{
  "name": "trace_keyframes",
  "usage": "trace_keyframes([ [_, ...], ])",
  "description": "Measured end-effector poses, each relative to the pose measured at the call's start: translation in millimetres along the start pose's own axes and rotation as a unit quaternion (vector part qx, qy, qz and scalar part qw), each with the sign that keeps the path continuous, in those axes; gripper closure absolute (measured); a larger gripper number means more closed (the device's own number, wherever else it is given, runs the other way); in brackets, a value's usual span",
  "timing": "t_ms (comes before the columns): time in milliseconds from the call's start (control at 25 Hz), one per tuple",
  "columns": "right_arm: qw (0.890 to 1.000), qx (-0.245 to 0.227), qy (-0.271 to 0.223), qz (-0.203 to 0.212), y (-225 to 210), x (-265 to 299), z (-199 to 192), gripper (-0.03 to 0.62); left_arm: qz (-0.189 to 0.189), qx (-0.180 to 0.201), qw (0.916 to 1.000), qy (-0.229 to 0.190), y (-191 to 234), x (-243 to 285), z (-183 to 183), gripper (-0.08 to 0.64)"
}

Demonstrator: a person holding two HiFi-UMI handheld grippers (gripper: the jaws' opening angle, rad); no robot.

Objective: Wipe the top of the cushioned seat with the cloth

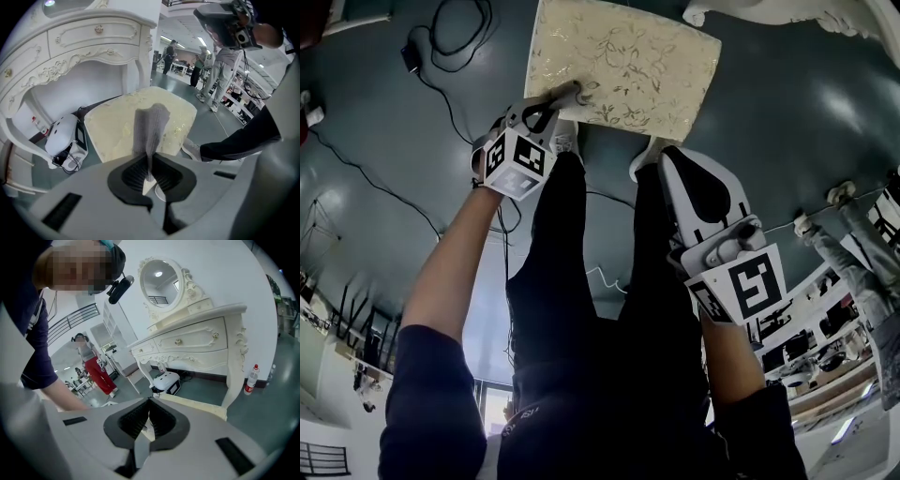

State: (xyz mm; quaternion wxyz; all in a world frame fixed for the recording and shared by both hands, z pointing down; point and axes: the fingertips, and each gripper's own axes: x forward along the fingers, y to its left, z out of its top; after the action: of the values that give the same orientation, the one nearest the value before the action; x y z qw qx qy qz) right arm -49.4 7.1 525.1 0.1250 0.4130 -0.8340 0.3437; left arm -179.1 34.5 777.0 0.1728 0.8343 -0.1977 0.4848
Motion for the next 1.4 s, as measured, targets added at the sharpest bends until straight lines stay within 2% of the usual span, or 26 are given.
trace_keyframes([
  [200,1.0,-0.011,0.019,-0.019,-27.5,-32.5,-12.6,0.568,-0.021,0.011,0.9997,-0.01,-43.9,20.2,33.9,0.534],
  [400,1.0,-0.005,0.017,-0.024,-58.1,-64.6,-16.6,0.568,-0.051,0.025,0.9983,-0.014,-95.2,47.9,73.1,0.534],
  [520,1.0,0.017,-0.003,-0.02,-72.2,-79.5,-13.0,0.566,-0.065,0.032,0.9973,-0.015,-123.2,63.1,92.0,0.534],
  [880,0.999,0.015,0.005,-0.034,-119.1,-125.3,-28.3,0.568,-0.089,0.036,0.995,-0.027,-178.9,94.7,133.5,0.534],
  [1160,0.999,-0.004,0.01,-0.035,-125.5,-141.6,-27.4,0.568,-0.079,0.011,0.996,-0.04,-185.7,86.2,152.4,0.534],
  [1400,0.999,-0.03,-0.018,-0.024,-95.3,-135.7,16.7,0.568,-0.047,-0.02,0.9942,-0.094,-150.8,10.6,179.3,0.534],
])
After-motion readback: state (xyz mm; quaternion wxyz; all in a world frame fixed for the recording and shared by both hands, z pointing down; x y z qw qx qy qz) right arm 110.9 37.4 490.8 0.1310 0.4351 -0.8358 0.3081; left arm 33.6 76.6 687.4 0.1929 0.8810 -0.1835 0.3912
